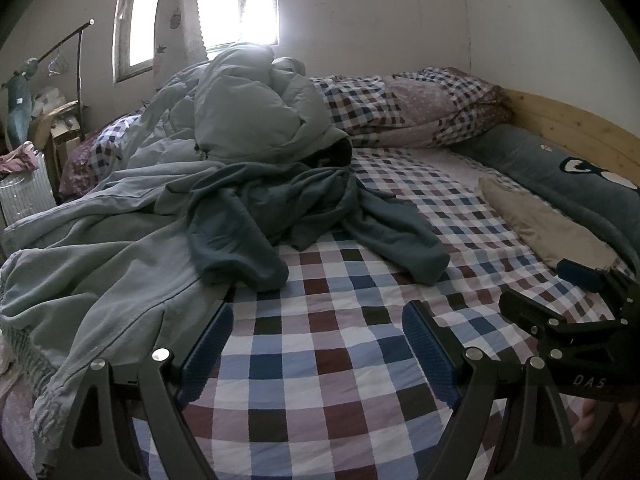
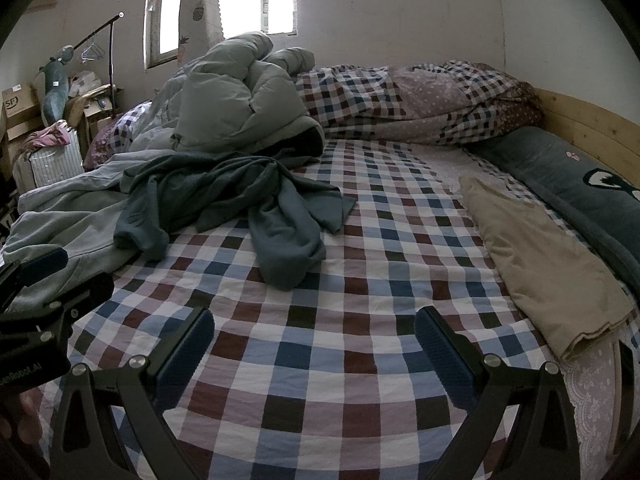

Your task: Fold clothes

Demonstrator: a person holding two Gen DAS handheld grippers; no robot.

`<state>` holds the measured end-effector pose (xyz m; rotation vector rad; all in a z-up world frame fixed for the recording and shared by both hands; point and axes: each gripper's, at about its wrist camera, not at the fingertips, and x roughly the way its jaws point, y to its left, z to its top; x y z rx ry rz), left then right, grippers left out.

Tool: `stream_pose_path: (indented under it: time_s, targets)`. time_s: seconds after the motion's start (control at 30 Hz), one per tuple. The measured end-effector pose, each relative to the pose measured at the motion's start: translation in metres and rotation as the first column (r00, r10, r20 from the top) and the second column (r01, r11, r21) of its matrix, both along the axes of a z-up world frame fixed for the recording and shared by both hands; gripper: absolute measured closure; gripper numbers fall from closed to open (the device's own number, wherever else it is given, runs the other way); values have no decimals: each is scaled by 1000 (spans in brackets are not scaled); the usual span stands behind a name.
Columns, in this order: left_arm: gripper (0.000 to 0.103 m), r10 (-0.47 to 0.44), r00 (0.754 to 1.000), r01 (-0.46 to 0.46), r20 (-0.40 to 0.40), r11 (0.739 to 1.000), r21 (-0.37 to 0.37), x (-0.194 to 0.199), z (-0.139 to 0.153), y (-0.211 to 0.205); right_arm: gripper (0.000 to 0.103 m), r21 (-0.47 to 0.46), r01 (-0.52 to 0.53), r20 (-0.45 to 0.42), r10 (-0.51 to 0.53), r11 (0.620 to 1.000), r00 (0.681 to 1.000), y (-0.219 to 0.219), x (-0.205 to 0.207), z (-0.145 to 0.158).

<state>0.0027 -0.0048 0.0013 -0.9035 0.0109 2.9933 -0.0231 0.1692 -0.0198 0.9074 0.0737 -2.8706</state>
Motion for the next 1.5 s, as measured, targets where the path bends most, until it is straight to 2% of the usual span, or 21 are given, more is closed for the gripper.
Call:
stream_pose_path:
  time_s: [0.47,0.8,0.97,1.1,1.17,1.3,1.5]
  targets:
    - [14,4,1000,-4,-11,1000,-4,4,2,-9,0,0,-21,3,21,1000,1000,-4,0,0]
    - [14,22,999,-22,-26,1000,-10,12,7,-28,0,-50,-89,3,89,995,996,-14,4,4]
    - [14,36,999,-37,-39,999,-14,15,11,-41,0,-66,-90,4,90,994,996,-17,4,6]
    - [14,53,997,-52,-56,999,16,17,15,-54,0,-85,-88,16,90,992,996,-20,1,9]
    - [14,57,997,-55,-56,998,38,16,15,-60,0,-92,-104,19,107,990,994,-25,0,13]
    - [14,66,996,-65,-56,998,24,14,13,-67,0,-92,-157,11,159,983,987,-42,-3,23]
    - [14,97,993,-94,-69,995,43,12,16,-91,0,-130,-280,38,287,951,957,-79,-19,28]
